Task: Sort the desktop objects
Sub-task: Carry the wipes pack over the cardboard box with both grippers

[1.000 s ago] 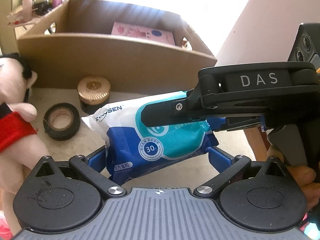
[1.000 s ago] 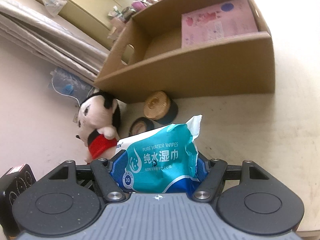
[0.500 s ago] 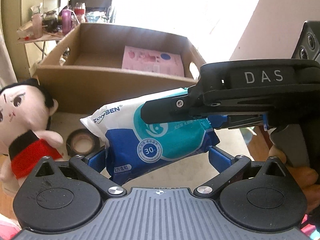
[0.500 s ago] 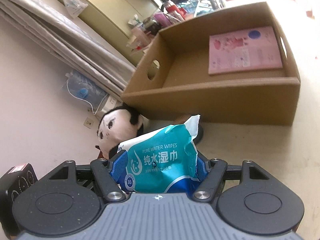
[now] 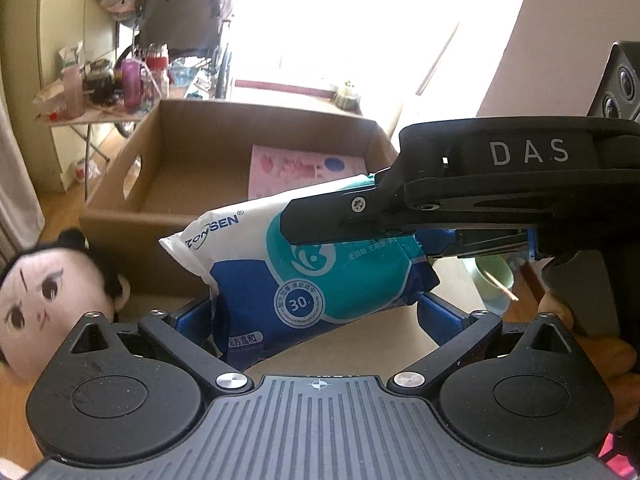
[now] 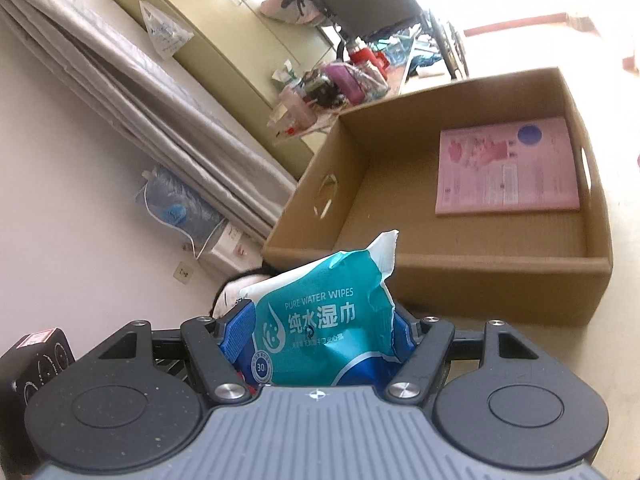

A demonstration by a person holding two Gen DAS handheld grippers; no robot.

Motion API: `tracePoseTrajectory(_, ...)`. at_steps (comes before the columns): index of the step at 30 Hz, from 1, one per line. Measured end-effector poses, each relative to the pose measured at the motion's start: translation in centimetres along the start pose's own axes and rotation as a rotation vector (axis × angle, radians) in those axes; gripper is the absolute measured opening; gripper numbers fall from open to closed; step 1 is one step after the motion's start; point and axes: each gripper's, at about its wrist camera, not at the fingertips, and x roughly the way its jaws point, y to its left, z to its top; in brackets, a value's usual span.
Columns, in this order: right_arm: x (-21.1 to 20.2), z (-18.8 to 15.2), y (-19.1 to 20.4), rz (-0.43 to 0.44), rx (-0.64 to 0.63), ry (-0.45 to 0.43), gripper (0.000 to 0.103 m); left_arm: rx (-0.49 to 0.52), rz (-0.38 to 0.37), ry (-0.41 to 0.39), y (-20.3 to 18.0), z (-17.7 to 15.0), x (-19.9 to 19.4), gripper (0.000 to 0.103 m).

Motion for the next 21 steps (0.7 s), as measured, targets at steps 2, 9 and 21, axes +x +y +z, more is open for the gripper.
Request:
tracePoseTrajectory(2, 0.0, 0.7, -0.1, 0.0, -0.002, -0.015, 0.072, 0.011, -0.002, -0.008, 0.0, 0.8, 0.6, 0.103)
tracePoseTrajectory(9, 0.7, 3.6, -1.4, -0.012, 0.007, -0.037, 0.072, 0.038, -0.011, -0.012, 0.0, 3.9, 3.3, 0.103)
tracePoseTrajectory(21, 3.6, 8.5, -8.4, -0.093, 0.114, -0.012, 0.072, 0.079, -0.097, 0.077, -0.5, 8.9, 12.6, 0.103)
